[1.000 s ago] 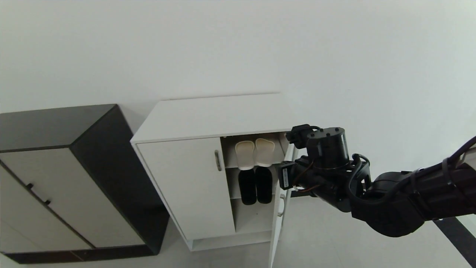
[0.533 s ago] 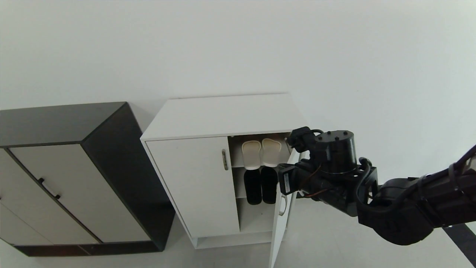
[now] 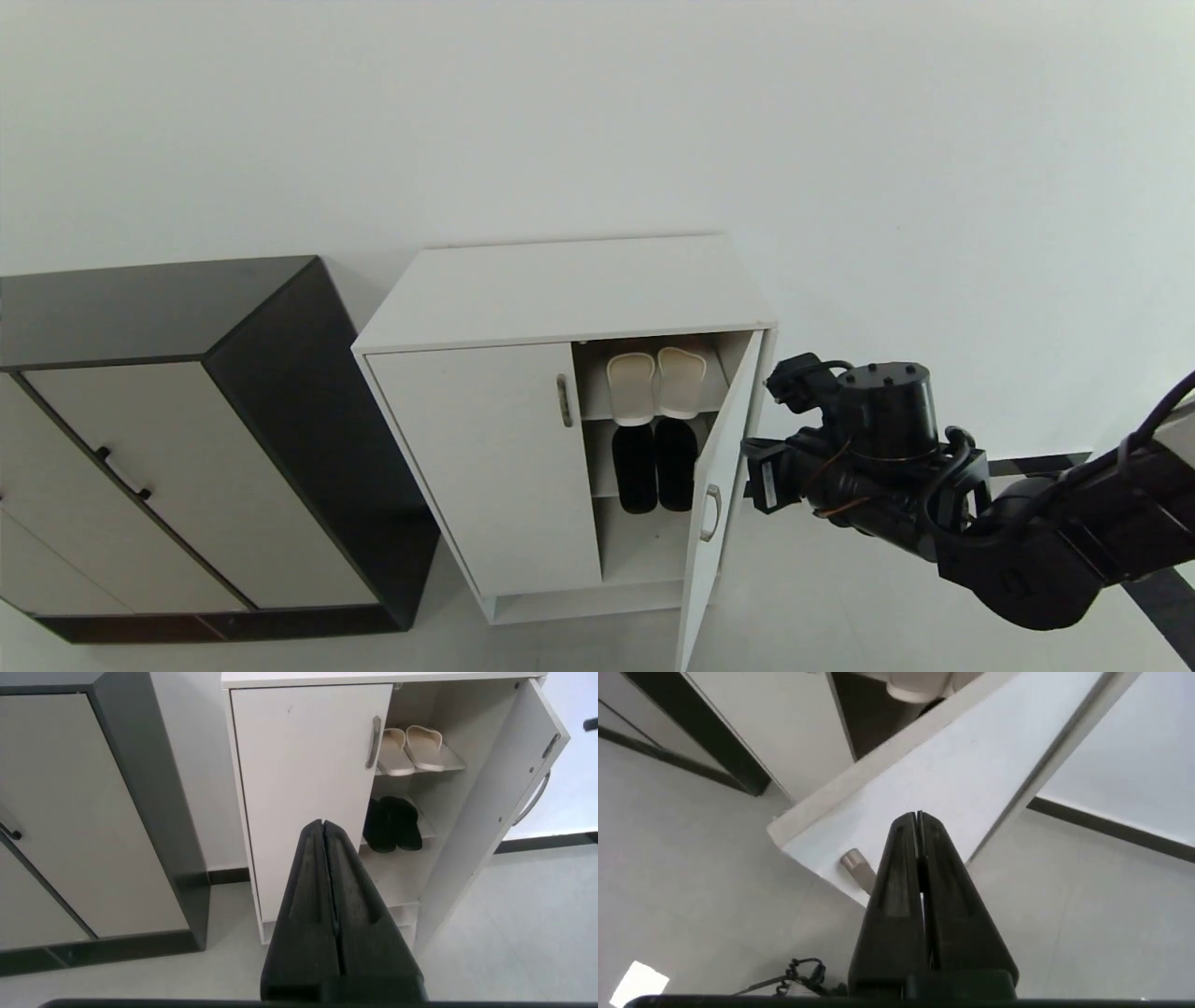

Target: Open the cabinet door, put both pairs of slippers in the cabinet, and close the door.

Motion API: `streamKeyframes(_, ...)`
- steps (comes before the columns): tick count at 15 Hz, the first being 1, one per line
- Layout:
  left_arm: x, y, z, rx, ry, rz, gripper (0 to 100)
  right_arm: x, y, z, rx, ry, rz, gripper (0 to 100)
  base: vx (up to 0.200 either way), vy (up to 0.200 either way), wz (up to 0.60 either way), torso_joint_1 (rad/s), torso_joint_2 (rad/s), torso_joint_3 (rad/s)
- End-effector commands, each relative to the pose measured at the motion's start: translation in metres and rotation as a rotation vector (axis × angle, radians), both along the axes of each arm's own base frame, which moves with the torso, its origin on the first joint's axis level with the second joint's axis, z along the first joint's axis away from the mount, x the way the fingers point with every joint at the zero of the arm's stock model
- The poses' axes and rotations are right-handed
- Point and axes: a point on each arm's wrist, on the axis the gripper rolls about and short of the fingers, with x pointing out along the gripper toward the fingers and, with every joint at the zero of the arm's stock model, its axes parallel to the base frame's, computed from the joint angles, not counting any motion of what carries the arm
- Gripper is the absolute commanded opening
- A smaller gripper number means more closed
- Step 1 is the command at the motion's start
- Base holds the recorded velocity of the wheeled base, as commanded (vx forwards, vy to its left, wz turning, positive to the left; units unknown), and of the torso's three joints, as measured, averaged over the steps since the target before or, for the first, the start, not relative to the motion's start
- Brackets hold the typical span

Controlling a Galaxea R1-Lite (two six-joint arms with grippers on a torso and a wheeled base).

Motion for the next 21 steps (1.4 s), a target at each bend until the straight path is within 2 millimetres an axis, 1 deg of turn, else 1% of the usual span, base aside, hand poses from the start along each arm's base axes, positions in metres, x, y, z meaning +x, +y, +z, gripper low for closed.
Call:
streamKeyframes(1, 0.000, 0.000, 0.000, 0.000, 0.000, 0.000, 0, 0.007, 0.002, -0.018, -0.023, 0.034, -0.009, 0, 0.000, 0.000, 0.00, 0.000, 0.00, 0.000)
streamKeyframes(2, 0.000, 0.000, 0.000, 0.000, 0.000, 0.000, 0, 0.018, 0.006, -0.030, -0.021, 0.029, -0.014, 0, 0.000, 0.000, 0.00, 0.000, 0.00, 0.000)
streamKeyframes(4, 0.000, 0.000, 0.000, 0.000, 0.000, 0.000, 0, 0.028, 0.013, -0.036, -0.011, 0.014, -0.017, 0, 0.000, 0.000, 0.00, 0.000, 0.00, 0.000)
streamKeyframes(7, 0.000, 0.000, 0.000, 0.000, 0.000, 0.000, 0, 0.040, 0.021, -0.035, 0.005, -0.010, -0.017, 0, 0.000, 0.000, 0.00, 0.000, 0.00, 0.000)
streamKeyframes(8, 0.000, 0.000, 0.000, 0.000, 0.000, 0.000, 0, 0.041, 0.023, -0.034, 0.007, -0.014, -0.015, 0, 0.000, 0.000, 0.00, 0.000, 0.00, 0.000)
streamKeyframes(10, 0.000, 0.000, 0.000, 0.000, 0.000, 0.000, 0, 0.055, 0.032, -0.037, 0.028, -0.036, -0.012, 0, 0.000, 0.000, 0.00, 0.000, 0.00, 0.000)
streamKeyframes(12, 0.000, 0.000, 0.000, 0.000, 0.000, 0.000, 0, 0.059, 0.038, -0.039, 0.054, -0.063, -0.004, 0, 0.000, 0.000, 0.00, 0.000, 0.00, 0.000)
streamKeyframes(14, 0.000, 0.000, 0.000, 0.000, 0.000, 0.000, 0, 0.058, 0.039, -0.036, 0.110, -0.107, 0.038, 0, 0.000, 0.000, 0.00, 0.000, 0.00, 0.000)
streamKeyframes(16, 0.000, 0.000, 0.000, 0.000, 0.000, 0.000, 0, 0.052, 0.033, -0.037, 0.143, -0.114, 0.083, 0, 0.000, 0.000, 0.00, 0.000, 0.00, 0.000)
streamKeyframes(18, 0.000, 0.000, 0.000, 0.001, 0.000, 0.000, 0, 0.039, 0.017, -0.044, 0.168, -0.085, 0.194, 0, 0.000, 0.000, 0.00, 0.000, 0.00, 0.000)
streamKeyframes(19, 0.000, 0.000, 0.000, 0.001, 0.000, 0.000, 0, 0.028, 0.009, -0.048, 0.187, -0.067, 0.280, 0, 0.000, 0.000, 0.00, 0.000, 0.00, 0.000)
streamKeyframes(20, 0.000, 0.000, 0.000, 0.001, 0.000, 0.000, 0, 0.023, 0.005, -0.050, 0.197, -0.061, 0.323, 0, 0.200, 0.000, 0.00, 0.007, 0.01, 0.002)
streamKeyframes(21, 0.000, 0.000, 0.000, 0.001, 0.000, 0.000, 0, 0.011, -0.005, -0.054, 0.220, -0.039, 0.421, 0, 0.200, 0.000, 0.00, 0.007, 0.00, 0.002)
